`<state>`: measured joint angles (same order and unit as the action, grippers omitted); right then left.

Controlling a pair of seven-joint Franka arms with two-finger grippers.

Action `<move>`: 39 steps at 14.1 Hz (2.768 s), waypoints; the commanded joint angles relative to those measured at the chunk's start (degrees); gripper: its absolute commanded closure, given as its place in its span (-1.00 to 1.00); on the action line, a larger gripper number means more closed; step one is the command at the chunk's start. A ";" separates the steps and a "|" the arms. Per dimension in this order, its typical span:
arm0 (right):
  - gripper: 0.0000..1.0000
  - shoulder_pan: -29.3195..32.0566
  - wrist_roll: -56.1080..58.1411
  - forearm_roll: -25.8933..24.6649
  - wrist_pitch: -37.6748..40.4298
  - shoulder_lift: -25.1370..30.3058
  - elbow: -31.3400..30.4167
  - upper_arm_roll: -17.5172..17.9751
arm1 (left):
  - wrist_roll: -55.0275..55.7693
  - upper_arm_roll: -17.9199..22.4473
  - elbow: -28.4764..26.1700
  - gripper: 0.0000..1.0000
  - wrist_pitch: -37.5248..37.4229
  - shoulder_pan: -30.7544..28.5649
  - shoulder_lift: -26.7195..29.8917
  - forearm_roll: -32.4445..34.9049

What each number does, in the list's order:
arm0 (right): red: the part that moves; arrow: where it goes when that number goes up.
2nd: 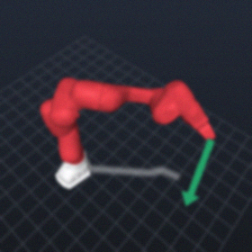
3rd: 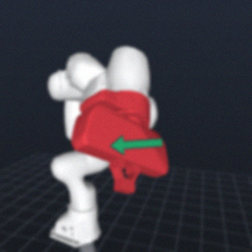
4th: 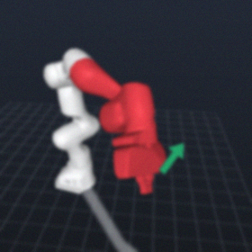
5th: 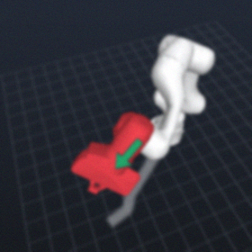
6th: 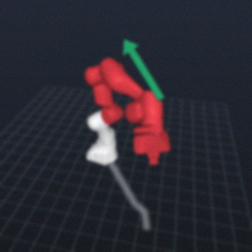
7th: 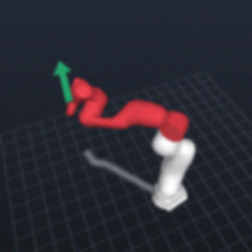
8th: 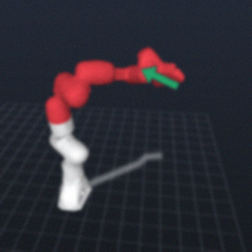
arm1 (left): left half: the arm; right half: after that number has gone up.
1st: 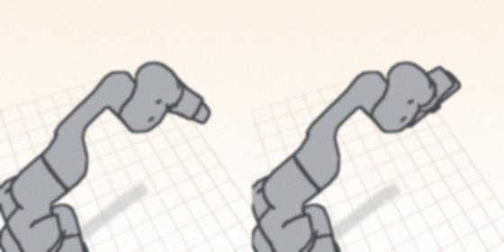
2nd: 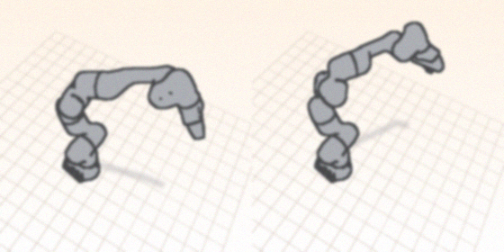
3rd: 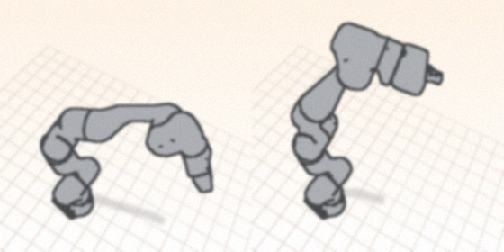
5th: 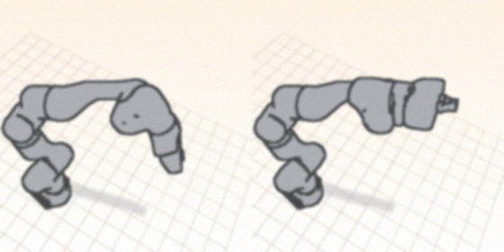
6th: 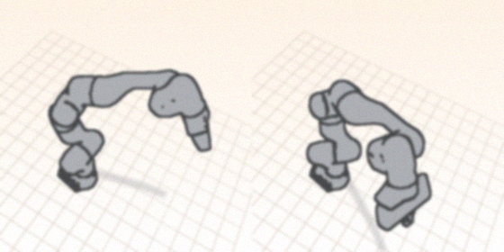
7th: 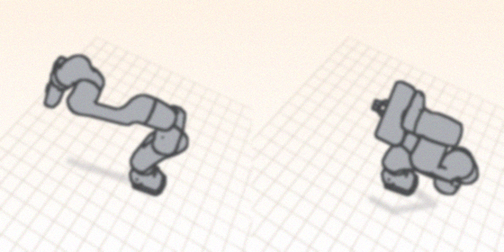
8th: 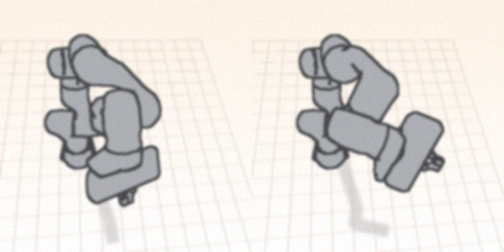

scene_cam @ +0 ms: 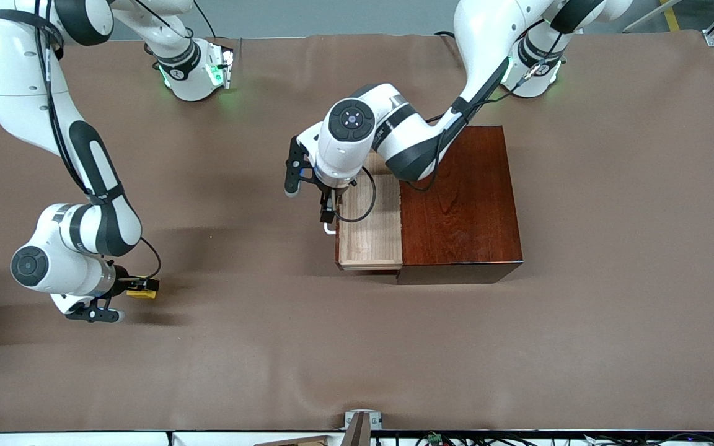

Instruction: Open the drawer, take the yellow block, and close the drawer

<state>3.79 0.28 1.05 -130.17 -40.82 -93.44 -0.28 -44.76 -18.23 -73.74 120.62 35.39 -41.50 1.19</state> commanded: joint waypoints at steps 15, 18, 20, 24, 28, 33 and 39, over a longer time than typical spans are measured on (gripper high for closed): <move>-1.00 1.22 0.16 -0.17 14.31 13.66 1.33 0.55 | 1.87 6.81 1.14 -1.00 -12.59 1.08 0.36 7.58; -1.00 2.19 -0.01 -0.35 19.32 15.41 1.60 0.55 | 1.96 6.98 1.23 -1.00 -16.98 1.00 0.72 9.44; -1.00 1.93 -0.28 -0.35 23.72 17.96 1.69 0.64 | 1.96 6.89 1.23 -1.00 -20.06 1.08 1.41 11.54; -1.00 1.93 -0.19 -0.43 30.22 25.16 1.60 0.63 | 1.96 6.98 1.14 -1.00 -26.39 0.47 1.86 13.31; -1.00 0.96 0.25 -0.43 35.50 31.23 1.69 0.90 | 1.87 8.12 0.96 -1.00 -29.48 -0.06 1.86 13.40; -1.00 0.52 0.43 -0.26 40.41 35.46 4.66 1.34 | 7.47 7.08 1.49 -1.00 -21.78 1.96 1.86 12.96; -1.00 -1.40 0.42 0.36 52.02 36.78 9.50 2.31 | 38.99 3.82 1.49 -1.00 -17.17 2.14 9.04 10.24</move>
<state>3.90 0.56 1.07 -80.64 -4.36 -85.17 2.09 -15.18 -14.44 -70.36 104.17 37.57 -38.02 12.47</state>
